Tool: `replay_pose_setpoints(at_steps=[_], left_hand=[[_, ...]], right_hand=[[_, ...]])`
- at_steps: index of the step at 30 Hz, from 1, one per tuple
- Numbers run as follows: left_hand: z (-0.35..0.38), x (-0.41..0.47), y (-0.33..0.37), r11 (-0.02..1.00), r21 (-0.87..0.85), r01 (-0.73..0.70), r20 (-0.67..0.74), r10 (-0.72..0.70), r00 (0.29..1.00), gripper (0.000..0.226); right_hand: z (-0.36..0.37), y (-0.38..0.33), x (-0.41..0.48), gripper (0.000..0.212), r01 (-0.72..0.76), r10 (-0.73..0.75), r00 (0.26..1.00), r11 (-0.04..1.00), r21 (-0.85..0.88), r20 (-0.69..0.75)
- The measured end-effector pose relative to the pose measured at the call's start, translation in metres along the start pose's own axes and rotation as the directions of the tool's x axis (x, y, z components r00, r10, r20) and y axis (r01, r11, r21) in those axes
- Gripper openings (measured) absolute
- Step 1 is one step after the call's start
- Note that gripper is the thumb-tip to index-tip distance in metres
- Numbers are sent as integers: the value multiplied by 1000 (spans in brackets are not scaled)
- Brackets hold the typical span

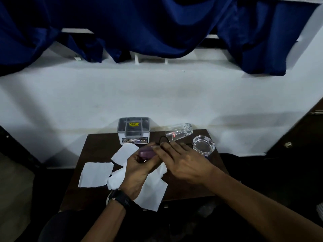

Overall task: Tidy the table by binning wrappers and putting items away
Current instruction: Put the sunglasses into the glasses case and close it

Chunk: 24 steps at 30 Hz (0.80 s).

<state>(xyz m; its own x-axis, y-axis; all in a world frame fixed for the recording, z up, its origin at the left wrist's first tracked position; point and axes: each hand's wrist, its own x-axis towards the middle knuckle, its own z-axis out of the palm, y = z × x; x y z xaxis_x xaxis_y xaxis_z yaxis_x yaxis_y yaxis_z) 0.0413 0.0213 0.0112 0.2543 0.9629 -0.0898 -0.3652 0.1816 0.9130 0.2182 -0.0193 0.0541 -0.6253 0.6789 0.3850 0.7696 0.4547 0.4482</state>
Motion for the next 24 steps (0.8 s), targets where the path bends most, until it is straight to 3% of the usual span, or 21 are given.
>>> replay_pose_setpoints(at_steps=[4, 9, 11, 13, 16, 18, 22, 24], left_hand=[[-1, 7, -3, 1000, -14, 17, -11, -17, 1000, 69], [-1, 9, -5, 999, 40, 0, -36, 1, 999, 46], [-2, 9, -4, 1000, 2, -1, -24, 1, 1000, 64], [-6, 11, 0, 996, -84, 8, 0, -8, 1000, 82], [-13, 13, 8, 981, -190, 26, 88, -9, 996, 97], [-14, 12, 10, 985, -170, 12, 125, 9, 992, 89], [-18, 11, 8, 992, -128, -1, 139, 19, 990, 84], [-20, 10, 8, 993, -119, 6, 143, 11, 990, 86]], right_hand=[[3, 3, 7, 40, 36, -37, 999, 999, 37, 9], [-1, 6, 16, 30, 21, -21, 1000, 996, 87, 1], [-2, 13, 20, 37, 6, -5, 1000, 987, 159, -7], [-5, 23, 21, 45, -100, 101, 995, 932, 348, 14], [-9, 34, 12, 59, -293, 248, 955, 727, 621, 160], [-6, 40, 4, 55, -379, 323, 918, 537, 753, 231], [1, 41, 0, 50, -494, 442, 806, 137, 858, 393], [3, 40, 2, 37, -511, 519, 720, -53, 858, 461]])
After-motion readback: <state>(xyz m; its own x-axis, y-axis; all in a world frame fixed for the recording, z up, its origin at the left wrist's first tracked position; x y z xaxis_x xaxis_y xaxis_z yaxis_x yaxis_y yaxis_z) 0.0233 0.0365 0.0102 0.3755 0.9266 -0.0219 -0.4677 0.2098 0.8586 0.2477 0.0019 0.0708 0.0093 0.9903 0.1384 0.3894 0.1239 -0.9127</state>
